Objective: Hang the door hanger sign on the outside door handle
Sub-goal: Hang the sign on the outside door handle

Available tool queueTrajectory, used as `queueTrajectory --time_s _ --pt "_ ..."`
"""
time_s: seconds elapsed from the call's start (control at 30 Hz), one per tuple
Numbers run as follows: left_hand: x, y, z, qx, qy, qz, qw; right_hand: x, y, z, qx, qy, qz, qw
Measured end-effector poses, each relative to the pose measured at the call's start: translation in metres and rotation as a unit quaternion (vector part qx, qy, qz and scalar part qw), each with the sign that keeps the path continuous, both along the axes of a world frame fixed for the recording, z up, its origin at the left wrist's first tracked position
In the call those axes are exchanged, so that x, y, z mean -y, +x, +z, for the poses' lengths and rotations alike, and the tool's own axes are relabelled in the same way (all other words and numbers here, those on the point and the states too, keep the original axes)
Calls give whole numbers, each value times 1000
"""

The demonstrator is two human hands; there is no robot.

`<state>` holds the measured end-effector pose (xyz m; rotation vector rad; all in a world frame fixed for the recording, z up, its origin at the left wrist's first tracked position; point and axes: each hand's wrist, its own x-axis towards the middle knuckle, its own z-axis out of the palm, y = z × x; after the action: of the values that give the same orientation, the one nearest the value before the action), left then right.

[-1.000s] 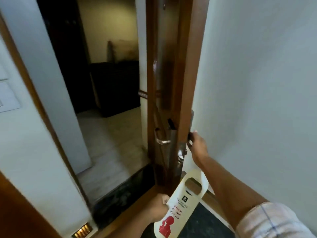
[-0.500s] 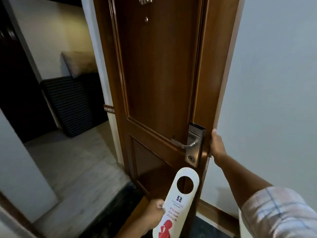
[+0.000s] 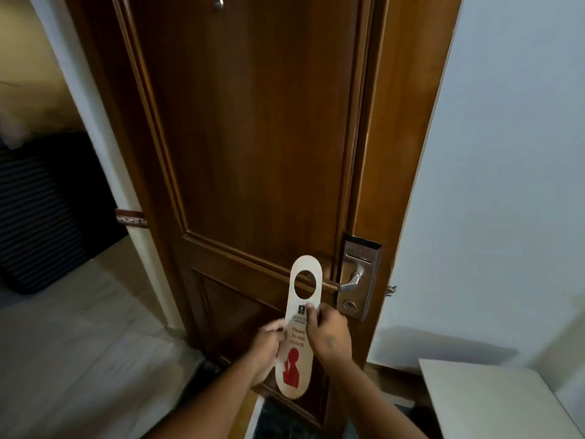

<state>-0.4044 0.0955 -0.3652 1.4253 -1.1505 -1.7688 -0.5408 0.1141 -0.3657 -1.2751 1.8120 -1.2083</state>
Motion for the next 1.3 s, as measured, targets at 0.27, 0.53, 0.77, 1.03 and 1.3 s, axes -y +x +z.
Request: queueTrajectory --time_s 0.27,0.53,0.77,1.03,1.3 --pt "68 0 1 27 14 -95 995 38 8 13 -26 41 -66 997" --pt "74 -28 -31 68 -30 -144 987 9 -19 -18 25 22 -153 988" --pt "63 -89 -37 128 -99 -154 975 9 -85 -6 -17 65 -203 977" --pt "74 -102 -37 185 -128 -144 964 26 -115 -12 -28 117 -174 977" --pt "100 -73 -13 214 -123 -58 967 13 -152 14 2 135 -192 972"
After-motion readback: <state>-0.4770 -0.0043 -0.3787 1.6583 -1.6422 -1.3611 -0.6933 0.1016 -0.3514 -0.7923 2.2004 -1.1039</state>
